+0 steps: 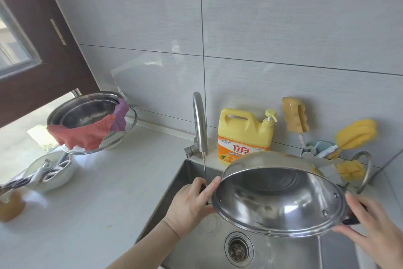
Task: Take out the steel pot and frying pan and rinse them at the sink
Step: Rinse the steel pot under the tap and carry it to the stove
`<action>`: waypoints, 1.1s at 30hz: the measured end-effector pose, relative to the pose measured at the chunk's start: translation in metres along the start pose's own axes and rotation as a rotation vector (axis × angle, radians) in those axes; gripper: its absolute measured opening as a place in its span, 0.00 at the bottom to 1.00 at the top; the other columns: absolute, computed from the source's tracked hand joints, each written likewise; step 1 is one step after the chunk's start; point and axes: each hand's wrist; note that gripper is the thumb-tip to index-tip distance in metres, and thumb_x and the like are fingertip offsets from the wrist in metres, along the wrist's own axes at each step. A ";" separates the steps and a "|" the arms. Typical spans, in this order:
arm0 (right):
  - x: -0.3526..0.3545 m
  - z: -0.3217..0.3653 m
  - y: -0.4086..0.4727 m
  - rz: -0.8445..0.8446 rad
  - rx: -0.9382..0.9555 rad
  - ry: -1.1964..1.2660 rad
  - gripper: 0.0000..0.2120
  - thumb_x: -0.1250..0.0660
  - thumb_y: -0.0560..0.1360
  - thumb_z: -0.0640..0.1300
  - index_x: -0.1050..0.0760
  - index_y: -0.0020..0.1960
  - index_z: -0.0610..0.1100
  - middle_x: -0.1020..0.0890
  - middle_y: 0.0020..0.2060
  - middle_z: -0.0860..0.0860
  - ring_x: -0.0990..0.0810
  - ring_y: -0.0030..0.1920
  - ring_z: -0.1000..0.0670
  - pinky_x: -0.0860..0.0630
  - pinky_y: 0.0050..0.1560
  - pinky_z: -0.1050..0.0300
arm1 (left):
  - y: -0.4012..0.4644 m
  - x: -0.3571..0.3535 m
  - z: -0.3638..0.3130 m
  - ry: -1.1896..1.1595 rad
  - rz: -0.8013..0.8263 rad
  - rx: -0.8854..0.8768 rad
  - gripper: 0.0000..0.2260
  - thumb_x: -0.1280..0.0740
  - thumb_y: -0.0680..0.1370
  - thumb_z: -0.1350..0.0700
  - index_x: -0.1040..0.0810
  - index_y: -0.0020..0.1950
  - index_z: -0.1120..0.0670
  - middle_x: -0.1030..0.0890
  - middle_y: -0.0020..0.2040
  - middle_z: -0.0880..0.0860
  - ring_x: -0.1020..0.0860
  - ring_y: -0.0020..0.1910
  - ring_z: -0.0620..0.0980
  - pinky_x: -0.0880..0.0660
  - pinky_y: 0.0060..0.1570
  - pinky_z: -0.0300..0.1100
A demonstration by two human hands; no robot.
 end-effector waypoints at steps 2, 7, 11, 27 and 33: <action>0.002 0.003 0.000 -0.004 0.019 -0.018 0.33 0.44 0.77 0.65 0.34 0.65 0.37 0.28 0.52 0.41 0.38 0.64 0.73 0.40 0.59 0.79 | 0.001 0.002 0.000 0.006 -0.015 -0.018 0.42 0.29 0.74 0.46 0.52 0.81 0.48 0.29 0.41 0.52 0.34 0.28 0.49 0.33 0.27 0.41; -0.001 0.007 0.004 0.003 0.073 -0.008 0.32 0.43 0.77 0.65 0.34 0.65 0.37 0.29 0.51 0.42 0.37 0.63 0.74 0.39 0.60 0.77 | -0.003 0.005 0.004 -0.001 -0.014 0.008 0.36 0.36 0.79 0.43 0.51 0.81 0.47 0.30 0.42 0.52 0.31 0.28 0.51 0.30 0.26 0.42; -0.009 0.012 0.010 -0.006 0.059 -0.024 0.33 0.47 0.78 0.66 0.39 0.71 0.43 0.29 0.50 0.45 0.29 0.57 0.68 0.31 0.49 0.75 | -0.014 0.009 0.013 -0.016 0.052 0.063 0.41 0.31 0.76 0.42 0.52 0.81 0.48 0.33 0.45 0.50 0.30 0.28 0.51 0.29 0.27 0.43; -0.102 0.042 0.068 0.324 0.125 -0.021 0.63 0.16 0.57 0.50 0.54 0.79 0.55 0.29 0.54 0.50 0.20 0.39 0.54 0.24 0.36 0.63 | -0.087 0.038 0.081 -0.036 0.240 0.396 0.41 0.39 0.73 0.33 0.51 0.81 0.45 0.32 0.47 0.48 0.24 0.26 0.48 0.27 0.23 0.40; -0.138 0.071 0.093 0.331 0.219 0.036 0.61 0.17 0.59 0.48 0.54 0.79 0.55 0.29 0.55 0.49 0.19 0.43 0.51 0.22 0.35 0.60 | -0.106 0.068 0.096 -0.093 0.241 0.504 0.34 0.43 0.76 0.31 0.43 0.77 0.47 0.31 0.47 0.45 0.24 0.27 0.35 0.34 0.26 0.30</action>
Point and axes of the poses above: each hand's wrist, its own y-axis towards the middle knuckle, its own x-axis out of the back of the hand, z = x × y
